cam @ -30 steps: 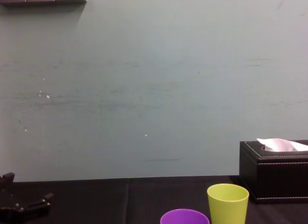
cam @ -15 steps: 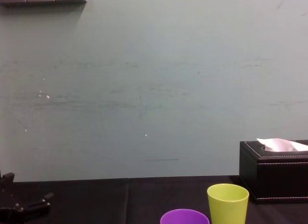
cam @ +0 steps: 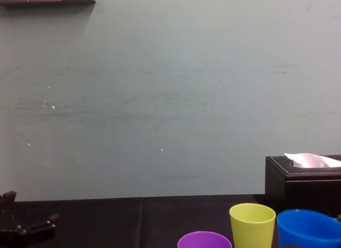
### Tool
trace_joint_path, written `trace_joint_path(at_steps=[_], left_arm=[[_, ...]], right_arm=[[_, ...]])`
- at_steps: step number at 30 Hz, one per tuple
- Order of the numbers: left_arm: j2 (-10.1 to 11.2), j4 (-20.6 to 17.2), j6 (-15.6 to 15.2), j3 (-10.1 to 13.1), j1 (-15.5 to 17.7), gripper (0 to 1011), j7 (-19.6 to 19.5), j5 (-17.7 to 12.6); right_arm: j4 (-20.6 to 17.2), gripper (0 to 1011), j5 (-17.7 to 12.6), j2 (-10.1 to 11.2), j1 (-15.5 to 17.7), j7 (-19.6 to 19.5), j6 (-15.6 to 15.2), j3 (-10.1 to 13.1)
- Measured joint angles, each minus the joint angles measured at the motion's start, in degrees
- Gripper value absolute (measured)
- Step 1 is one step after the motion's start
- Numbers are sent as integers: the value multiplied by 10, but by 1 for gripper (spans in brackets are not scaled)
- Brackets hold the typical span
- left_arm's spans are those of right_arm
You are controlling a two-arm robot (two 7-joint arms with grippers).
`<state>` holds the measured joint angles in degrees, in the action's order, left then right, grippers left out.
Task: Stack the three plastic cups sequentially using one hand.
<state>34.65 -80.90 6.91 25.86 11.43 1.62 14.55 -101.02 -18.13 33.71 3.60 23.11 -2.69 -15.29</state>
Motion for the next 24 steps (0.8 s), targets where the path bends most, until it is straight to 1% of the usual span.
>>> trace_joint_path(at_steps=[4, 8, 9, 14, 17, 21, 24], left_arm=[[0, 0, 0, 0, 0, 1011, 0, 0], [0, 0, 0, 0, 0, 1011, 0, 0], [0, 0, 0, 0, 0, 1011, 0, 0], [0, 0, 0, 0, 0, 1011, 0, 0], [0, 0, 0, 0, 0, 1011, 0, 0], [0, 0, 0, 0, 0, 1011, 0, 0], [0, 0, 0, 0, 0, 1011, 0, 0]], right_arm=[[-20, 746, -1, 1, -9, 2, -17, 3], [-34, 747, -2, 1, -31, 11, -34, -3], [-34, 747, -2, 1, -31, 11, -34, -3], [-37, 747, 3, -3, -64, 21, -54, -22], [-29, 746, 8, -9, -91, 27, -66, -38], [-20, 747, 10, -15, -111, 31, -73, -50], [-11, 747, 11, -23, -133, 37, -80, -64]])
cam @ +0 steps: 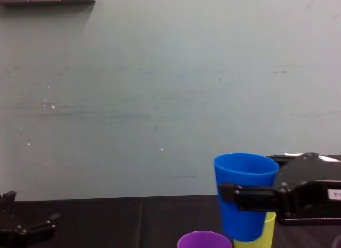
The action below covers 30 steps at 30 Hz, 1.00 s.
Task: Stack the three plastic cups sequentially using one hand.
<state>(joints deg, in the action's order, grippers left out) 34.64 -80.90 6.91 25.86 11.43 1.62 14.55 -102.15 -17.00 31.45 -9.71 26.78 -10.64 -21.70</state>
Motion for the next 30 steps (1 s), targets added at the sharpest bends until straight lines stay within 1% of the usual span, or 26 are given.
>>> trace_joint_path(at_steps=[4, 10, 18, 24, 30], left_arm=[[0, 0, 0, 0, 0, 1011, 0, 0], [0, 0, 0, 0, 0, 1011, 0, 0], [0, 0, 0, 0, 0, 1011, 0, 0], [0, 0, 0, 0, 0, 1011, 0, 0], [0, 0, 0, 0, 0, 1011, 0, 0]], right_arm=[[6, 747, 1, -5, -15, 4, -4, -10], [23, 747, 3, -15, -42, 11, -7, -31], [55, 747, 8, -32, -75, 19, -9, -58], [67, 747, 10, -36, -83, 22, -7, -70], [72, 746, 12, -35, -84, 23, -5, -76]])
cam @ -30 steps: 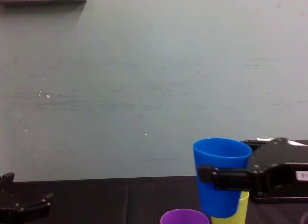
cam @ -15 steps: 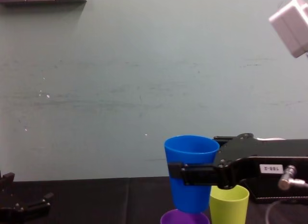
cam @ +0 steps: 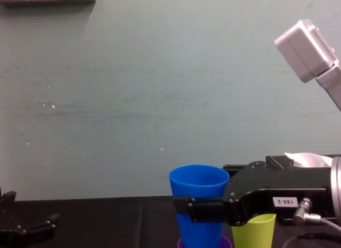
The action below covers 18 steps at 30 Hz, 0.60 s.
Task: Stack the three plastic cups sequentially using one hand.
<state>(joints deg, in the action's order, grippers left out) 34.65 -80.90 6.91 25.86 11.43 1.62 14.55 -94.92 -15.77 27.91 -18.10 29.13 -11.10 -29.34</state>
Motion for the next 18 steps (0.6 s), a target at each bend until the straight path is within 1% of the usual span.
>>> trace_joint_path(at_steps=[18], left_arm=[[0, 0, 0, 0, 0, 1011, 0, 0]], right_arm=[[16, 746, 1, -2, 0, -2, 7, -3]])
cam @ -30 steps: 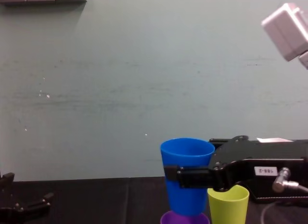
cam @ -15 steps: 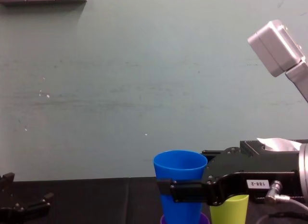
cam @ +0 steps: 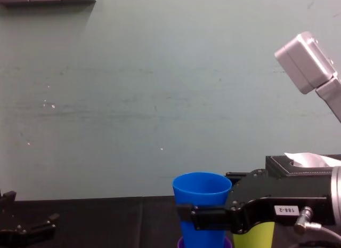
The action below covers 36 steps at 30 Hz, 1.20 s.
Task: Stack the three plastic cups sequentially using one hand.
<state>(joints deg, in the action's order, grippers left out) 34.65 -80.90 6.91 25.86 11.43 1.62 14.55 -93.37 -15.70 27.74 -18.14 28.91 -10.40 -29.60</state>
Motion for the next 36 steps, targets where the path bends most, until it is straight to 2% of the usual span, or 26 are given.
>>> trace_joint_path(at_steps=[14, 29, 36], left_arm=[[0, 0, 0, 0, 0, 1011, 0, 0], [0, 0, 0, 0, 0, 1011, 0, 0], [0, 0, 0, 0, 0, 1011, 0, 0]], right_arm=[[16, 746, 0, -4, 5, 0, 11, -1], [15, 747, 0, -3, 5, -1, 10, 0], [14, 898, 0, -3, 5, -1, 10, 0]])
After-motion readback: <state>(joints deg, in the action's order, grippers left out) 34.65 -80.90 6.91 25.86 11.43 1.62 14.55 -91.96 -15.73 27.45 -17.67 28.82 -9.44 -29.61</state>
